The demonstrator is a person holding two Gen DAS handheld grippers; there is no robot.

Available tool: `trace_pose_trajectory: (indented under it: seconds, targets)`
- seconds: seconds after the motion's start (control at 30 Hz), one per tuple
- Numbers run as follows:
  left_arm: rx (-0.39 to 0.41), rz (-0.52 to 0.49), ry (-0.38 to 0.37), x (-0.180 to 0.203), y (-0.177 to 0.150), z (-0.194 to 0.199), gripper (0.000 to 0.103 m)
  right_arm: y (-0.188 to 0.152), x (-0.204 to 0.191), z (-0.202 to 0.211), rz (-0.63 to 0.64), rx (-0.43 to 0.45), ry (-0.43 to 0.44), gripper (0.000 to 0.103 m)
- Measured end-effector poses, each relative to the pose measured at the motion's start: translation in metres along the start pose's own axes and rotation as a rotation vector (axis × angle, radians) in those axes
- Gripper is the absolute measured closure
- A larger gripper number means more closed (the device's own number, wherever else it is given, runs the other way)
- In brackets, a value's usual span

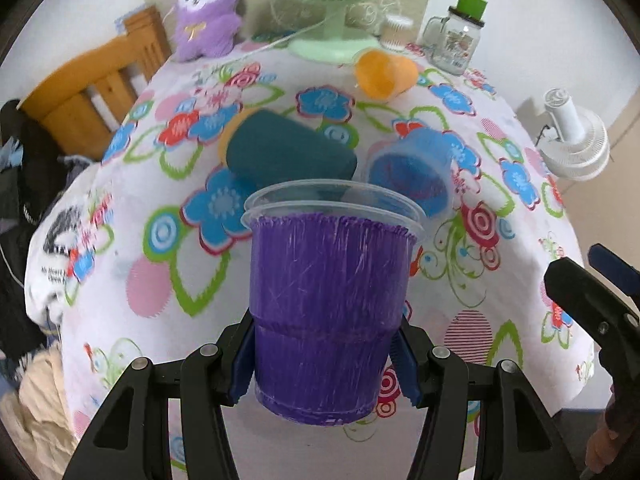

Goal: Flip cup upside down
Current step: 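Lift the purple cup with the left gripper, set it upright, open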

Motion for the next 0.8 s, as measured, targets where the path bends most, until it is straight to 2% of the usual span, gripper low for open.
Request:
trace_pose_trajectory:
  seconds: [0.27,0.63,0.73,0.8]
  targets:
    - [-0.015,0.091,0.019,0.010,-0.020,-0.027,0.043,-0.017,0.014,-0.020,0.048,-0.015,-0.028,0.000]
    - [0.007,0.091,0.046,0.016,-0.031,-0.044,0.045,-0.035,0.017,-0.044,0.060,-0.053,-0.016,0.000]
    - [0.017,0.081,0.031,0.017,-0.033,-0.043,0.037,-0.038,0.018,-0.045,0.057,-0.057,-0.027,0.000]
    - [0.019,0.083,0.019,0.015,-0.034,-0.042,0.021,-0.039,0.019,-0.043,0.050,-0.060,-0.027,0.000]
Point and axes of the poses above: each gripper's, at about its wrist camera, not at the fingertips, and z roughly against the way its jaws point, x to its right, y to its top, the point moved 1 cm from there along -z, roughly the way its jaws point, and after that the axes turned 8 degrees about y, right-handed, at the moved point
